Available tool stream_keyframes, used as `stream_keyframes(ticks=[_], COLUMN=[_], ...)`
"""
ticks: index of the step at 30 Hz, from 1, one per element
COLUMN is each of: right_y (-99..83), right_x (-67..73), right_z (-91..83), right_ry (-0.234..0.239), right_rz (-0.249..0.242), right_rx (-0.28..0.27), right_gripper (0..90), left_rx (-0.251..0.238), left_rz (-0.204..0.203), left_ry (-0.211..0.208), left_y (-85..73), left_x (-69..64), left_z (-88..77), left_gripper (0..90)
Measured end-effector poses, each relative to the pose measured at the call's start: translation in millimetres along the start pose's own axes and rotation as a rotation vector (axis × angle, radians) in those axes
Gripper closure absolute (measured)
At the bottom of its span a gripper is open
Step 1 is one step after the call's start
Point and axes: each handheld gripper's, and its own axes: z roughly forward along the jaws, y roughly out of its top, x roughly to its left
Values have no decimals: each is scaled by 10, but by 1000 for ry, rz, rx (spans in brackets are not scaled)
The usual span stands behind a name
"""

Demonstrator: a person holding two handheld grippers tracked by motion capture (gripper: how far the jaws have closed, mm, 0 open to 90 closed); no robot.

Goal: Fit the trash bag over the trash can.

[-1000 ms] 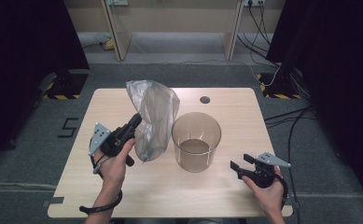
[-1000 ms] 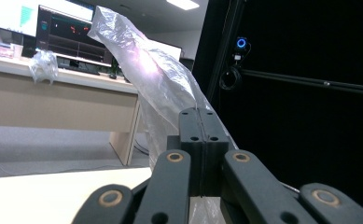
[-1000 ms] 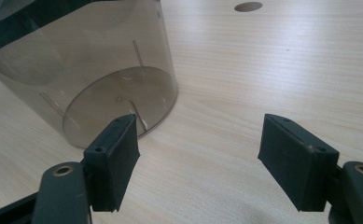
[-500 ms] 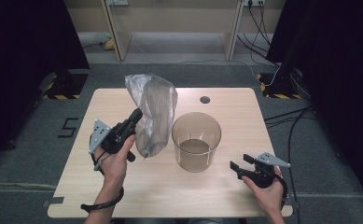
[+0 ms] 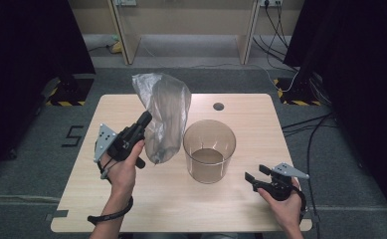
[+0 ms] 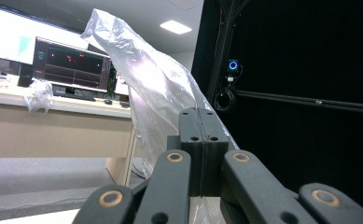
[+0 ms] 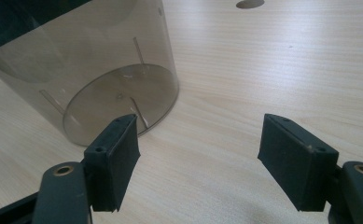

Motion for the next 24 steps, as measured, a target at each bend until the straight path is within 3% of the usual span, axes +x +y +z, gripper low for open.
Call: stream_keyframes(ticks=[24], right_y=[-5], right_x=[0], right_z=[2], right_ry=[-2], right_rz=[-7], right_rx=[3], right_gripper=[293], left_rx=[-33], left_rz=[7], left_ry=[-36], left_y=[77], left_x=[-113], left_z=[122], left_gripper=[900])
